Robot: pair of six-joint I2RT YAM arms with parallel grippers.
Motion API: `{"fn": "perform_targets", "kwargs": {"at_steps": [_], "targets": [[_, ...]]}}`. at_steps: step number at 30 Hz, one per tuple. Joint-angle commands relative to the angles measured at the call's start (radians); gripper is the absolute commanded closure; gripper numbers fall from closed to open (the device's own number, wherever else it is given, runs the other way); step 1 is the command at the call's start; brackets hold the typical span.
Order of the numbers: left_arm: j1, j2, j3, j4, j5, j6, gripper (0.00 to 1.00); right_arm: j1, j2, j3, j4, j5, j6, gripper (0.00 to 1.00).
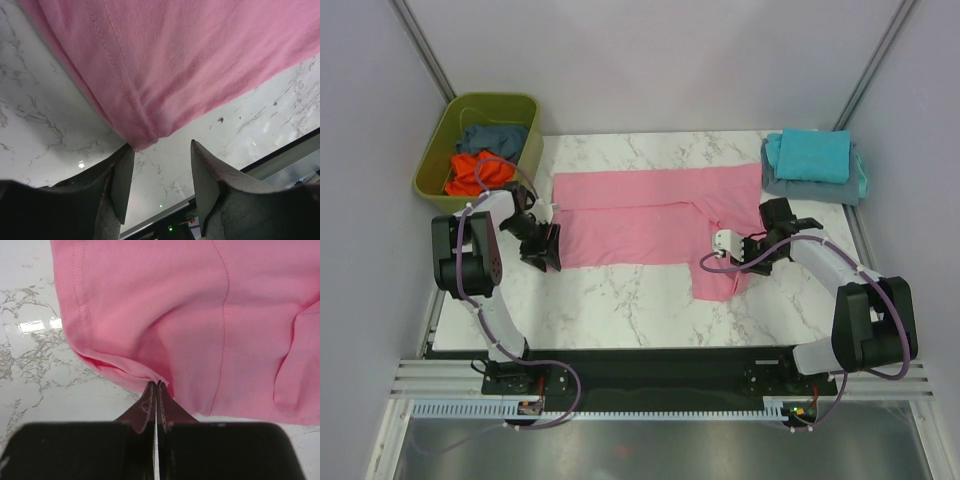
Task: Fold and stack the t-shirts
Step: Fold the tshirt
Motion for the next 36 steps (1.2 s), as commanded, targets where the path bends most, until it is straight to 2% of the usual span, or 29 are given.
{"fn": "perform_targets", "kwargs": {"at_steps": [1,6,7,14,28,36], "targets": [[0.029,0.019,0.036,0.048,-0.016,-0.028,0.44,0.007,-0.006,0.024,0.01,-0.009,0.014,1.0],[0.029,-0.029,0.028,0.048,-0.016,-0.028,0.44,0.007,-0.019,0.02,0.021,-0.002,0.032,1.0],[0.031,-0.055,0.027,0.01,-0.019,-0.031,0.98,0.007,-0.026,0.021,0.029,-0.002,0.058,1.0],[0.029,-0.135,0.031,0.0,-0.03,0.034,0.98,0.007,-0.068,-0.011,0.069,-0.009,0.155,1.0],[0.029,-0.205,0.067,0.0,-0.03,0.034,0.98,0.007,-0.094,-0.005,0.106,0.001,0.213,1.0],[0.018,-0.225,0.11,-0.064,-0.028,0.08,0.98,-0.016,-0.088,0.072,0.213,-0.019,0.442,1.0]]}}
